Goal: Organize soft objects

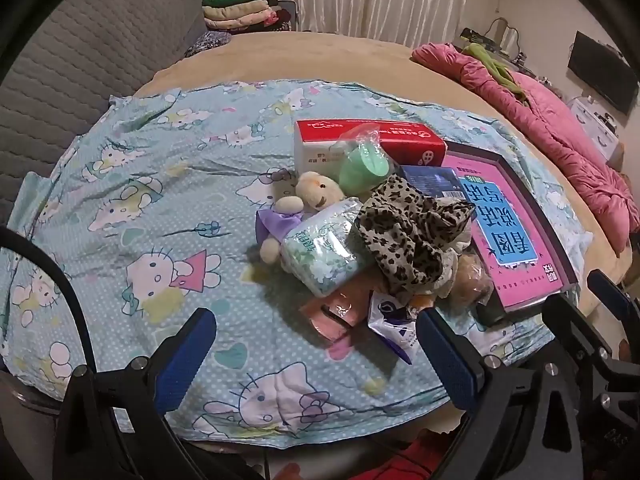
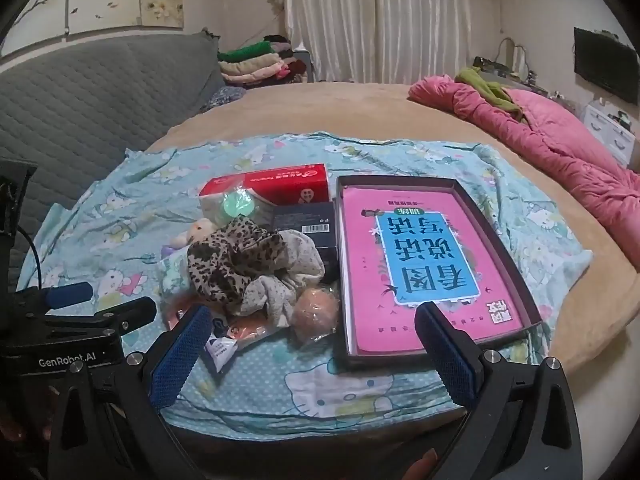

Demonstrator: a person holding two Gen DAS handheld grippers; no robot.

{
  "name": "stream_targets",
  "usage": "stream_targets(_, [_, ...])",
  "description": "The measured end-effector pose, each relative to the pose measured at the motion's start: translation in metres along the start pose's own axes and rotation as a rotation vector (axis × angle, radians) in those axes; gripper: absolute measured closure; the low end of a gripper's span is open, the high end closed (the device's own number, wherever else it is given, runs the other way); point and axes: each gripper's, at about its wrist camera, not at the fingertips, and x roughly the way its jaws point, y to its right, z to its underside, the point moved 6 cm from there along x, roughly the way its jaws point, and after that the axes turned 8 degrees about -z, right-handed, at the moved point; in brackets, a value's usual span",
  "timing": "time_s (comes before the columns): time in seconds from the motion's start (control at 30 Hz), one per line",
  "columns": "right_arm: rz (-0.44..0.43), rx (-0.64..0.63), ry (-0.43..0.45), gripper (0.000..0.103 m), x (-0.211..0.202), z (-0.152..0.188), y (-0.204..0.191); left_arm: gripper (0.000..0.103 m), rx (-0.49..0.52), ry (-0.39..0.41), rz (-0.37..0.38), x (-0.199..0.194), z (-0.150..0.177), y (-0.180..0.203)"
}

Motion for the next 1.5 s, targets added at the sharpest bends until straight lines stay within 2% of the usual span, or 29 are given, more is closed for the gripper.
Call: stream_targets(1.5, [-0.005, -0.014, 0.006, 0.002, -0.0016, 0.0021, -0.0019, 0.002, 0.020, 0.010, 0.003, -0.0007, -0.0001, 0.0050])
